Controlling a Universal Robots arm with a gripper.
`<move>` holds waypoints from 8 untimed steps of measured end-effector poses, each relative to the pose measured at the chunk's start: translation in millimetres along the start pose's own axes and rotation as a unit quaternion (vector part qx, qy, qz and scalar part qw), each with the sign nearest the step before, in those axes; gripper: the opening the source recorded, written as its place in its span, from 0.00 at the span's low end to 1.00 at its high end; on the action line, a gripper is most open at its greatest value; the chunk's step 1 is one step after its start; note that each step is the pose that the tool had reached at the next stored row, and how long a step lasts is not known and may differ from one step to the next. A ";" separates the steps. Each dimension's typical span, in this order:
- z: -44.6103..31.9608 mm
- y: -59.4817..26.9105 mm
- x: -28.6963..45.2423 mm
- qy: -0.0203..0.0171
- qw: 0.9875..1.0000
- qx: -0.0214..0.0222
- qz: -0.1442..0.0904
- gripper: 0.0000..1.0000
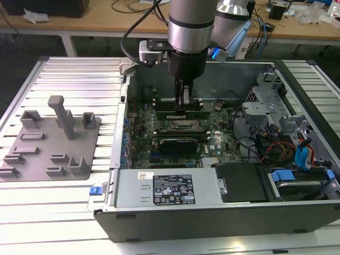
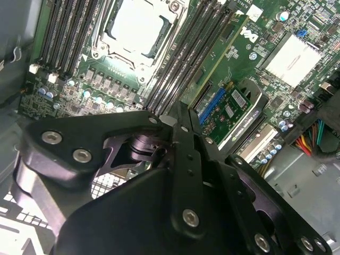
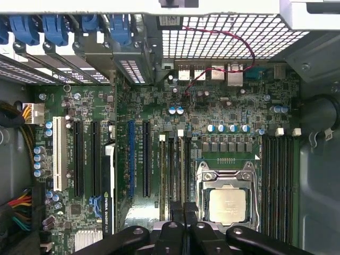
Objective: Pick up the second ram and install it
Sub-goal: 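Insert the second ram into the second slot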
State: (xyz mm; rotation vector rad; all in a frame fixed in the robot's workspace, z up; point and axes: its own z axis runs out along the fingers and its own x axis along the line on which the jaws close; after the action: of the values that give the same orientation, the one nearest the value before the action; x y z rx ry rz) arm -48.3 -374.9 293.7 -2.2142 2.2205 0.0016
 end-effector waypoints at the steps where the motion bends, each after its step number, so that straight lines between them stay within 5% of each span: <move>1: 1.5 0.0 0.0 0.000 1.000 0.000 0.000 0.09; 8: 15.5 0.1 0.1 0.000 1.000 0.000 0.000 0.09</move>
State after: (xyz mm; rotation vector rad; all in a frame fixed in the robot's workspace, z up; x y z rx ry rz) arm -48.3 -374.9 278.3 -2.2140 2.2203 0.0014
